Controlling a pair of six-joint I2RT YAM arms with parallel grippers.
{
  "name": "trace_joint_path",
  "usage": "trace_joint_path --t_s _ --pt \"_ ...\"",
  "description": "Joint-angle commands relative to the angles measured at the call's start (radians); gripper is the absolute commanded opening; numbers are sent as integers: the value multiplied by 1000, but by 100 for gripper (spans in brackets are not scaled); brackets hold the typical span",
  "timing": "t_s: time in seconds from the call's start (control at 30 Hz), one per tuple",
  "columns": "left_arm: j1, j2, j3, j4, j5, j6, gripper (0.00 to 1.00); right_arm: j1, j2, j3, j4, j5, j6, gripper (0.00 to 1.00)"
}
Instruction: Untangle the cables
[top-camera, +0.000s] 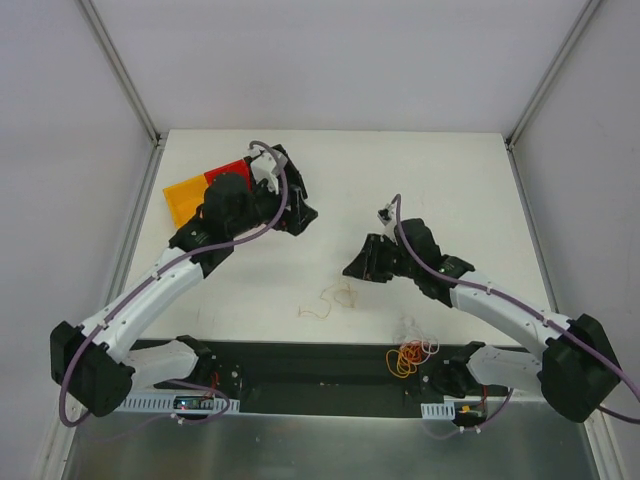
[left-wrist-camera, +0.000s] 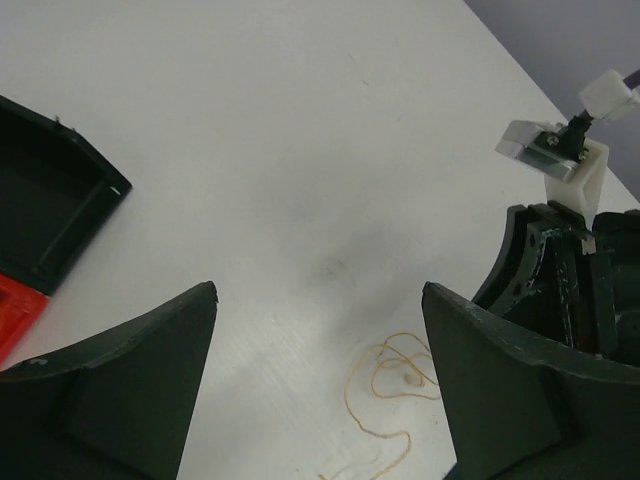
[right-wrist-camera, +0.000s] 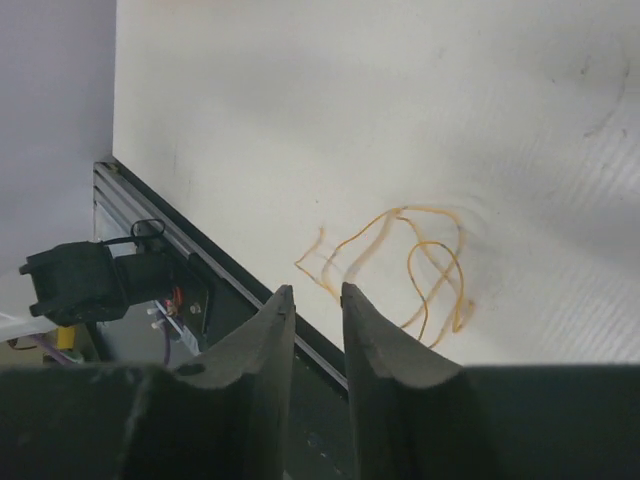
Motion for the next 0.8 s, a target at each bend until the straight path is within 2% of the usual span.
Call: trace_joint_path --t_s 0.0,0.03,0.07,0.1,0.2,0.33,0.5,0.67,0.77 --pt "5 78 73 -32 203 -64 81 -20 -57 42 -190 27 -70 44" --pt "5 95 82 -43 219 -69 81 -23 -87 65 -321 102 -89 56" --pt "5 115 90 -52 228 -69 80 -26 -110 99 -446 191 -95 59" --pt "5 132 97 -66 226 -67 80 -29 -130 132 -596 260 -98 60" --pt "5 164 108 -88 217 -67 80 -23 -189 192 -902 394 -78 62" --pt "3 207 122 -100 258 -87 80 -20 -282 121 -1075 371 -57 63" --pt "-9 282 142 -104 344 -121 80 -11 -371 -56 -986 323 23 64" --pt "-52 362 171 -144 375 -106 80 23 -284 -125 -858 325 48 64" --pt "-81 444 223 -212 401 -87 80 52 -215 -162 -821 345 72 59"
